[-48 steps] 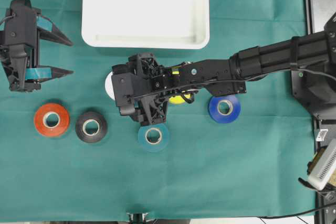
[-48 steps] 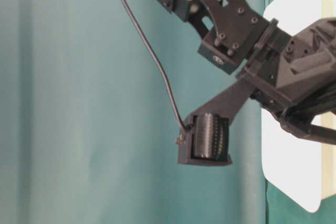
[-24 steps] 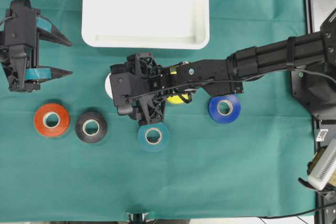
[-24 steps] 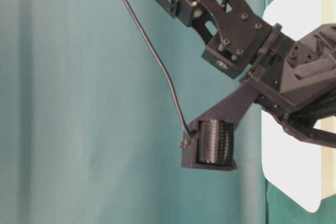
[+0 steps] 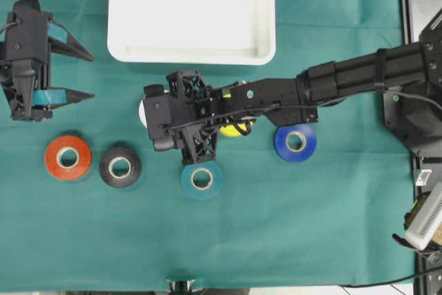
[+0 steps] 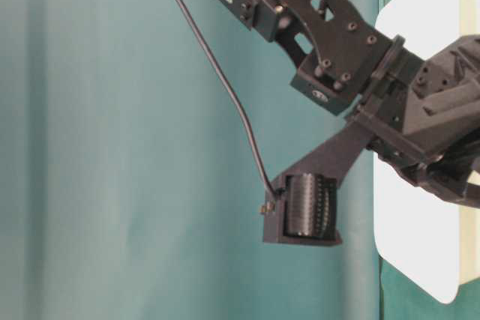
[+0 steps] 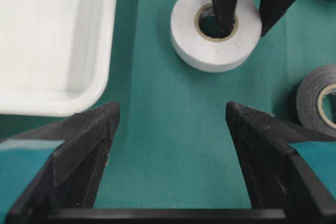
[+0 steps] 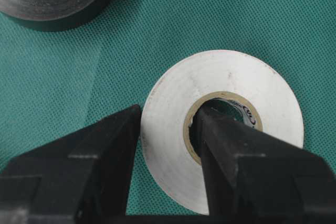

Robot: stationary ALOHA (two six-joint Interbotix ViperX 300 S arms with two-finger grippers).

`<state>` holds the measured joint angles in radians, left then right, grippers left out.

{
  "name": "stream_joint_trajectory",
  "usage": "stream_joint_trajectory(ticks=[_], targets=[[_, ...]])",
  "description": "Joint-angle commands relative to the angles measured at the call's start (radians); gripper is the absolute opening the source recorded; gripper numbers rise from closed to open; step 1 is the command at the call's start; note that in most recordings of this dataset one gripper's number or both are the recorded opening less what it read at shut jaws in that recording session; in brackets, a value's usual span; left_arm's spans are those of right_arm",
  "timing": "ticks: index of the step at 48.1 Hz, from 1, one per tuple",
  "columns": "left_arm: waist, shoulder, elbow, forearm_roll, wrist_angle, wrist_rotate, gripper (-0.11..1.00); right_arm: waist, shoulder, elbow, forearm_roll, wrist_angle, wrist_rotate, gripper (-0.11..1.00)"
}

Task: Put the tape alternately from left to right into the white case.
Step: 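Close the right gripper on the white roll's rim and lift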

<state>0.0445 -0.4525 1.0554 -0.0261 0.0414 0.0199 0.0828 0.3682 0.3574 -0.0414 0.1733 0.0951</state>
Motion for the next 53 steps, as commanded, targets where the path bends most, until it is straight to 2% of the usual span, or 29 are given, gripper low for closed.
stream_joint_trajectory(ticks=[1, 22, 33, 45, 53], targets=[[-0.002, -0.009, -0.011, 0.0, -0.003, -0.002, 0.83, -0.003, -0.017, -0.02, -0.003, 0.002, -0.002, 0.05], [-0.002, -0.009, -0.011, 0.0, -0.005, -0.002, 0.83, 0.002, -0.133, -0.009, -0.011, 0.002, -0.003, 0.04], [-0.002, -0.009, -0.009, 0.0, -0.003, -0.002, 0.83, -0.011, -0.15, -0.011, -0.057, 0.002, -0.003, 0.04], [-0.002, -0.009, -0.009, 0.0, -0.003, -0.002, 0.83, -0.069, -0.15, -0.014, -0.066, 0.002, -0.003, 0.04], [-0.002, -0.009, -0.009, 0.0, -0.005, -0.002, 0.83, -0.112, -0.15, -0.02, -0.1, 0.002, -0.003, 0.04]])
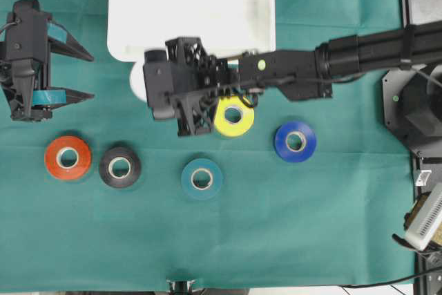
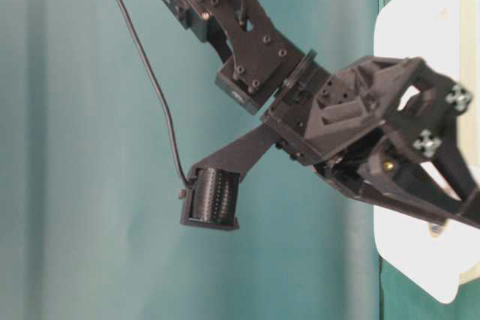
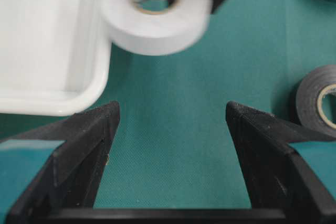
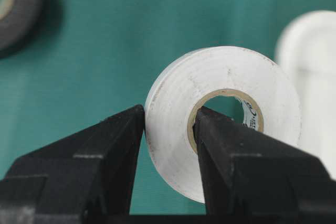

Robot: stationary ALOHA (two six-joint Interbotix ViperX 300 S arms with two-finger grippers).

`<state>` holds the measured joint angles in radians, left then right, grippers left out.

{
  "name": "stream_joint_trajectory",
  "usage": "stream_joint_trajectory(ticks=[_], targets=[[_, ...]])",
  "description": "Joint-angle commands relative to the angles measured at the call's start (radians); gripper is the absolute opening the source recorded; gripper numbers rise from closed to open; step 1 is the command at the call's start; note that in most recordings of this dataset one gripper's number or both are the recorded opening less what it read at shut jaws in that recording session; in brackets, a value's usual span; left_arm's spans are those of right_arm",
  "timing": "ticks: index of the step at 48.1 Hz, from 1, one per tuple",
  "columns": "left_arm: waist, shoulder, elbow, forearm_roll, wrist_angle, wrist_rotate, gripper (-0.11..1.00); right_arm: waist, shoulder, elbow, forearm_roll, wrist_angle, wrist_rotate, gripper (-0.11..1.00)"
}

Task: Put the tape alternately from left to right into the white case.
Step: 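Close the right gripper on the white roll's rim and lift, then carry the white roll into the tray and release it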

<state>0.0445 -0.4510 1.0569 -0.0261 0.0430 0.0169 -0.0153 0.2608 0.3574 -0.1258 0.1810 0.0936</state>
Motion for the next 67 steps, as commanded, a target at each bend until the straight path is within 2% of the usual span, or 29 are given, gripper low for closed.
stream_joint_trajectory(ticks=[1, 15, 33, 50, 67], targets=[[-0.002, -0.009, -0.011, 0.0, -0.005, 0.002, 0.83, -0.018, -0.043, -0.021, -0.023, -0.006, -0.002, 0.04], [-0.002, -0.011, -0.011, 0.0, -0.006, 0.002, 0.83, -0.117, -0.043, -0.061, -0.095, -0.011, -0.002, 0.04], [-0.002, -0.011, -0.011, 0.0, -0.005, 0.002, 0.83, -0.255, 0.005, -0.097, -0.133, -0.048, -0.002, 0.04], [-0.002, -0.011, -0.009, 0.0, -0.006, -0.002, 0.83, -0.296, 0.071, -0.156, -0.138, -0.075, -0.003, 0.04], [-0.002, -0.011, -0.005, 0.0, -0.005, -0.005, 0.83, -0.298, 0.08, -0.156, -0.138, -0.071, -0.003, 0.04]])
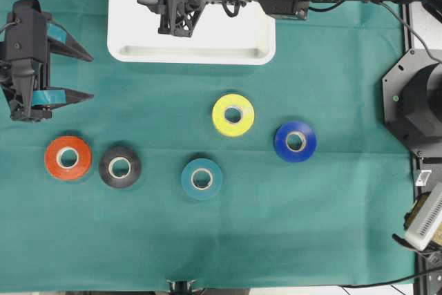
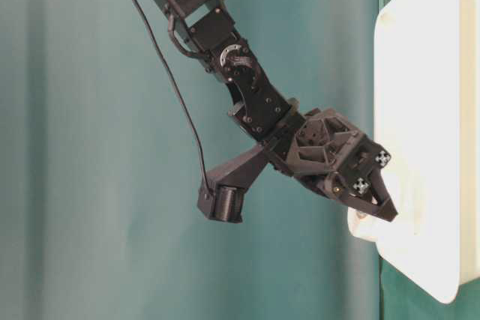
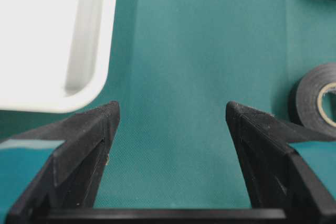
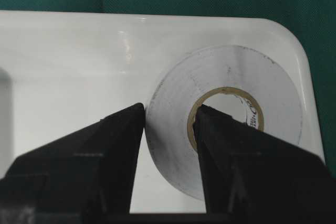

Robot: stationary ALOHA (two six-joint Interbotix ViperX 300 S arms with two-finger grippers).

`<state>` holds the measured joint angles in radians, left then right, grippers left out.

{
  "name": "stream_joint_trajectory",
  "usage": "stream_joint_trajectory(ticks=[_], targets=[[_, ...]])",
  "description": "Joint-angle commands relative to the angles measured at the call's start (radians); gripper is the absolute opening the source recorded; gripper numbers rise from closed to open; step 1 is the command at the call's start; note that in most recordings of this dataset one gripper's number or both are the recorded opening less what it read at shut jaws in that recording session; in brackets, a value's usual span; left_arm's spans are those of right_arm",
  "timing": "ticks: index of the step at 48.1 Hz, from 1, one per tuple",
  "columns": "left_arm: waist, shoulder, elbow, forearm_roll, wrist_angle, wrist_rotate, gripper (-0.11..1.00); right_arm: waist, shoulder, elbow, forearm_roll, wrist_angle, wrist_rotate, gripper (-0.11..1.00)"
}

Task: Put the tape alternately from left to right into the white case.
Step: 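Carry the white roll into the tray and release it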

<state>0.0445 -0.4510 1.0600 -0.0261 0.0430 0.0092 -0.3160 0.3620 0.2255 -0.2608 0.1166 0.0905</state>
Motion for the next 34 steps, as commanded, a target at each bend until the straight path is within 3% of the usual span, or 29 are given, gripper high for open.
stream_joint_trajectory(ticks=[1, 18, 23, 31, 34], targets=[[-0.002, -0.011, -0.008, 0.0, -0.005, 0.002, 0.83, 0.002, -0.021, -0.025, -0.003, -0.006, 0.0, 0.04], [-0.002, -0.009, -0.011, 0.0, -0.006, 0.003, 0.83, 0.0, -0.017, -0.021, -0.003, 0.015, 0.002, 0.06], [-0.002, -0.009, -0.011, 0.0, -0.006, 0.003, 0.83, 0.0, -0.018, -0.021, -0.003, 0.017, 0.002, 0.28], [-0.002, -0.009, -0.011, 0.0, -0.005, 0.002, 0.83, 0.0, -0.018, -0.02, -0.003, 0.015, 0.002, 0.75], [-0.002, -0.011, -0.011, 0.0, -0.005, 0.003, 0.83, 0.0, -0.017, -0.02, -0.003, 0.015, 0.002, 0.75]])
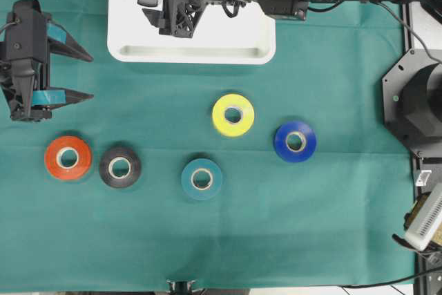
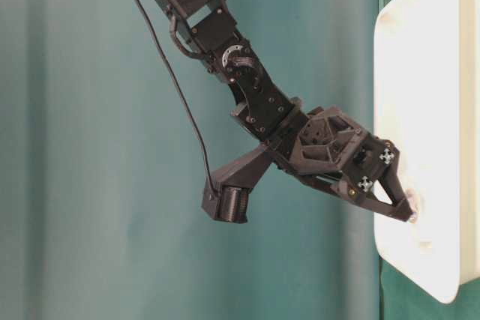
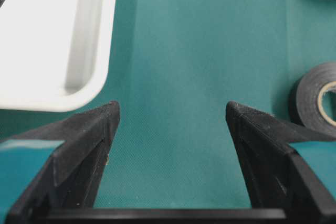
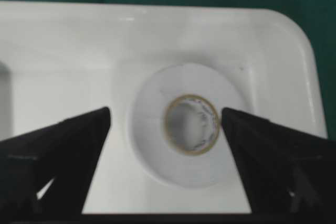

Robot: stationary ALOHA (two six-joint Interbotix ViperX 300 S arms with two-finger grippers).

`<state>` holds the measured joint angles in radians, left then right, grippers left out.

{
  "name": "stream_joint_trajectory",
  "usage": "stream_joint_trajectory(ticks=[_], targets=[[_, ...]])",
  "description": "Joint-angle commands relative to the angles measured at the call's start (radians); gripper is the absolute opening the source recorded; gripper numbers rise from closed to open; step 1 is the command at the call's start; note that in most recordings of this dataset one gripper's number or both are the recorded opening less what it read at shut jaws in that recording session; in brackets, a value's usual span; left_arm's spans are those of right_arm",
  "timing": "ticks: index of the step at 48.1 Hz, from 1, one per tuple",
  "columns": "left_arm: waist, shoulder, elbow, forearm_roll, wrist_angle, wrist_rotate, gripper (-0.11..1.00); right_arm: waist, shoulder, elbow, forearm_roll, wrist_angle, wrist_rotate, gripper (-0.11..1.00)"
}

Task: Put the tape alternately from left to right into the white case.
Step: 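Carry the white roll into the tray and release it, then withdraw the right gripper from the tray to the table center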

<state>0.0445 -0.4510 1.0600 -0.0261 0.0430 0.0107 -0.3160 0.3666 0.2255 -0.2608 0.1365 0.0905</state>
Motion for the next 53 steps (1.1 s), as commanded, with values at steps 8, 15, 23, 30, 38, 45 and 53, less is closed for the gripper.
stream_joint_trajectory(ticks=[8, 15, 23, 30, 38, 45, 53], targets=[[-0.002, -0.011, -0.009, 0.0, -0.005, 0.002, 0.83, 0.0, -0.026, -0.017, -0.003, 0.0, 0.002, 0.74], [-0.002, -0.011, -0.009, 0.0, -0.005, 0.002, 0.83, 0.018, -0.064, 0.005, -0.003, 0.032, 0.002, 0.74], [-0.002, -0.011, -0.008, 0.0, -0.005, 0.003, 0.83, 0.078, -0.15, 0.081, -0.003, 0.043, 0.002, 0.74], [-0.002, -0.011, -0.009, 0.0, -0.006, 0.003, 0.83, 0.138, -0.216, 0.155, -0.003, 0.018, 0.002, 0.74], [-0.002, -0.009, -0.011, 0.0, -0.005, 0.003, 0.83, 0.199, -0.273, 0.229, -0.003, -0.025, 0.003, 0.74], [-0.002, -0.011, -0.014, 0.0, -0.005, 0.002, 0.83, 0.242, -0.305, 0.268, -0.002, -0.051, 0.005, 0.74], [-0.002, -0.011, -0.015, 0.0, -0.006, 0.0, 0.83, 0.293, -0.33, 0.304, 0.003, -0.066, 0.006, 0.74]])
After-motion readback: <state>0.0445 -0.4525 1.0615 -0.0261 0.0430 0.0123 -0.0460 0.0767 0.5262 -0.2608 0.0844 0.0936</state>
